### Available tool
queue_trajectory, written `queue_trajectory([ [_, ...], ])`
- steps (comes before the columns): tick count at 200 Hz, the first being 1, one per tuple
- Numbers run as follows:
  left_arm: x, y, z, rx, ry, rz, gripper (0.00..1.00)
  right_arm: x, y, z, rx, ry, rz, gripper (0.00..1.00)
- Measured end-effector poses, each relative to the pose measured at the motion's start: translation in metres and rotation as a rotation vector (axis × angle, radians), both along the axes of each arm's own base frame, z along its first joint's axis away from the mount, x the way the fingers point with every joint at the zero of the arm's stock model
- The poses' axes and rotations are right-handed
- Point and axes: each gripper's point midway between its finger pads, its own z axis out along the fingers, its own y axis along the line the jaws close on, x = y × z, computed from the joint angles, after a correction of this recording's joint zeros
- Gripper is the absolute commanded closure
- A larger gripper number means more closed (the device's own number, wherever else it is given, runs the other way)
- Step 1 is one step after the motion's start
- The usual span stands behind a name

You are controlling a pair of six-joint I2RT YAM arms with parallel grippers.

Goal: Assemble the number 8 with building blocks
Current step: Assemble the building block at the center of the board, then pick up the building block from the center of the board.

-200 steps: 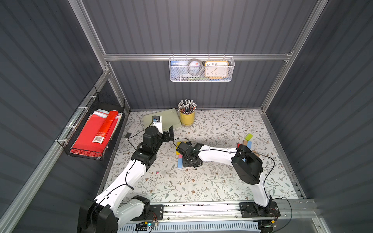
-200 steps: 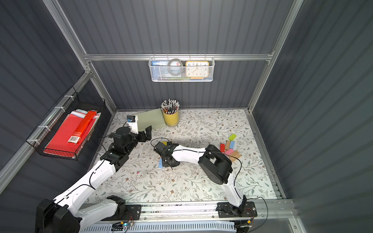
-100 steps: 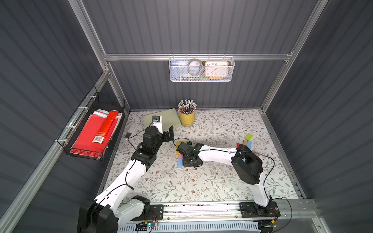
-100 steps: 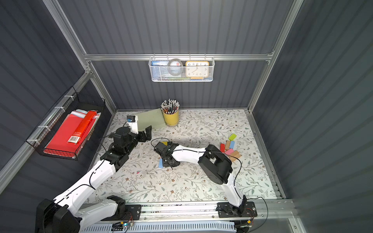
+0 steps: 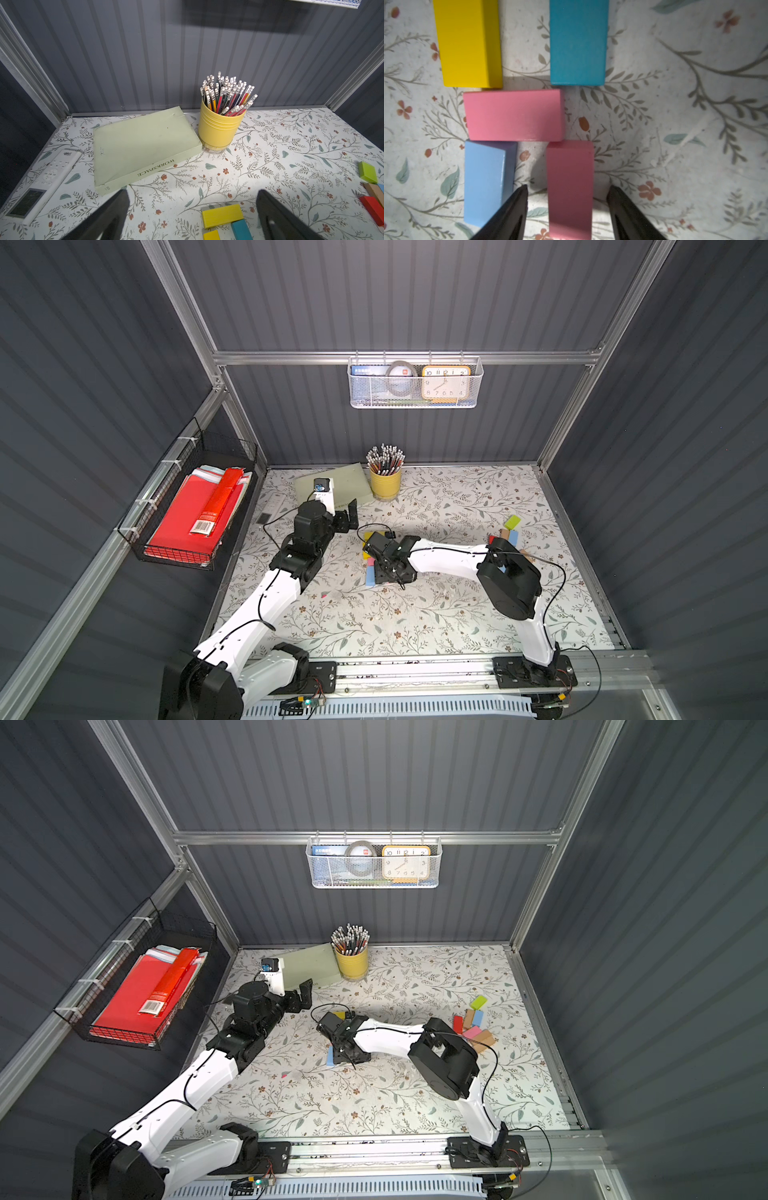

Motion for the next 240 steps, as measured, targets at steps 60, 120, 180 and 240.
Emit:
queue_trajectory([
  [60, 0.0, 0.0, 0.0, 0.0, 0.0, 0.0, 0.0, 0.015, -0.023, 0.078, 0.102, -0.123, -0.052, 0.29],
  [120, 0.002, -0.001, -0.002, 0.007, 0.003, -0.006, 0.0, 0.035, -0.122, 0.112, 0.18, -0.205, -0.218, 0.27],
  [180, -0.002, -0.019, -0.031, 0.041, 0.101, -0.07, 0.01, 0.038, -0.231, 0.092, 0.118, -0.209, -0.392, 0.24],
  [240, -0.013, -0.072, -0.046, 0.111, 0.141, -0.222, 0.01, 0.036, -0.317, 0.069, 0.034, -0.192, -0.533, 0.24],
])
